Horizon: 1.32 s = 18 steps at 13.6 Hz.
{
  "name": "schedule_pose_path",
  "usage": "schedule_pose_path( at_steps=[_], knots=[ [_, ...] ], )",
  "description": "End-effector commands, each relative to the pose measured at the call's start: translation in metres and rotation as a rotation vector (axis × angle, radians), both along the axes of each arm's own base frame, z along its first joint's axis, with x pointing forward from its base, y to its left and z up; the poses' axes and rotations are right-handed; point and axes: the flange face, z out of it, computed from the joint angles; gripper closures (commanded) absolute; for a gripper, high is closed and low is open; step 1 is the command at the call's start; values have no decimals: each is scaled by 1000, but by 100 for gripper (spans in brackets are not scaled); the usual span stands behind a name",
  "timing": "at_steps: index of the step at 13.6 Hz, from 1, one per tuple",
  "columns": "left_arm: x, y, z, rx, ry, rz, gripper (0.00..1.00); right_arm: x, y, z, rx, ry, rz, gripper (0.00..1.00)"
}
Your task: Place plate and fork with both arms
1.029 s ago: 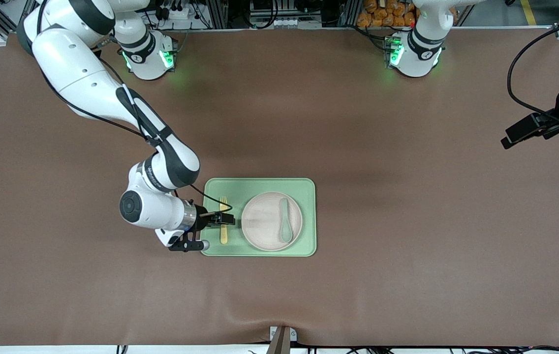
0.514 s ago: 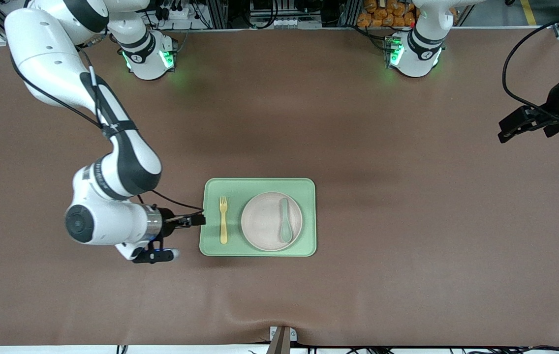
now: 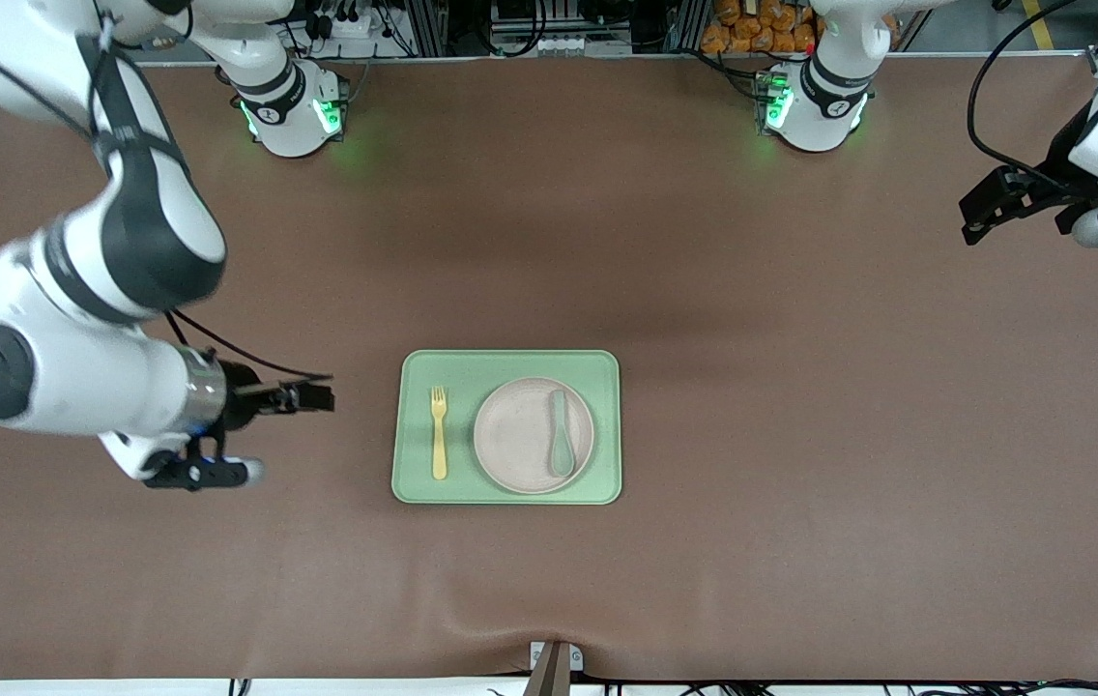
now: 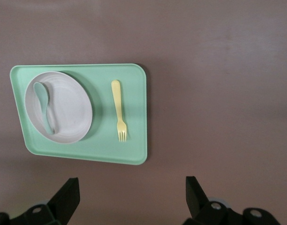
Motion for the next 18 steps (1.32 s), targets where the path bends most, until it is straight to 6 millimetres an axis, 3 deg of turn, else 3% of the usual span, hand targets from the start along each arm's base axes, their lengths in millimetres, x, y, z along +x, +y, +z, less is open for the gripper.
schedule_pose_path(
  at_steps=[1,3,6,8,10,12,18],
  knots=[
    [-10,-1,-1,-27,-26,-17,0,-31,-23,61,-77,-33,-39,0],
    [-10,2,-2,-45,-28,-24,0,-51,-44,94,-109,-26,-67,0],
    [-6,14,-2,-78,-28,-44,0,-89,-67,125,-136,-56,-103,0],
    [-5,17,-1,-68,-26,-40,0,-122,-69,133,-162,-58,-102,0],
    [-3,31,11,-66,-53,-15,0,-138,-77,143,-172,-62,-107,0],
    [-2,41,15,-65,-61,1,0,-151,-96,136,-178,-56,-96,0],
    [-1,38,19,-67,-69,-2,0,-143,-119,130,-170,-99,28,0]
  ],
)
